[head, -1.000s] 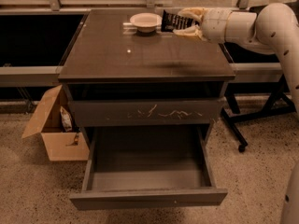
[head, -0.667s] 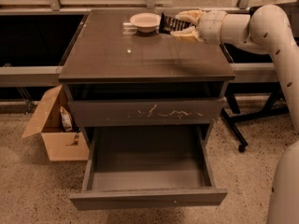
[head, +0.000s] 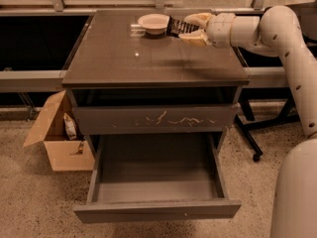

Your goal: Pick rxbar chocolate from middle drawer and place on counter

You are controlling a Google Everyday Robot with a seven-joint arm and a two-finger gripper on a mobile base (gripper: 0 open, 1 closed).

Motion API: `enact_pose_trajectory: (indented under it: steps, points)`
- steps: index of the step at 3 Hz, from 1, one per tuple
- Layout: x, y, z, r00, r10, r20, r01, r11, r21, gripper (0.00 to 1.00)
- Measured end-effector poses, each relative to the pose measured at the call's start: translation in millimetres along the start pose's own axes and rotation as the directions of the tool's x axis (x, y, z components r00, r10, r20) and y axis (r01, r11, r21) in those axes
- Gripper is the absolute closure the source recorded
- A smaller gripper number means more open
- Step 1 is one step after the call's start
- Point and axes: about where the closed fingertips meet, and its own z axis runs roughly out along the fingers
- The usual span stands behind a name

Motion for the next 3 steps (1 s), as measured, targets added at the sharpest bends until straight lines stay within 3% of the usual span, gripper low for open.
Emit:
enact_pose_trajectory:
  steps: [1, 2, 3]
  points:
    - [2.0, -0.4, 3.0, 1.000, 0.014, 0.000, -0.014, 0.9999, -0.007, 0.01]
    - [1.2, -2.3, 2.5, 1.000, 0.012, 0.000, -0.012, 0.9999, -0.007, 0.00]
    - [-6.2, -19.9, -22.6, 1.000, -0.010, 0.000, 0.010, 0.9977, 0.067, 0.00]
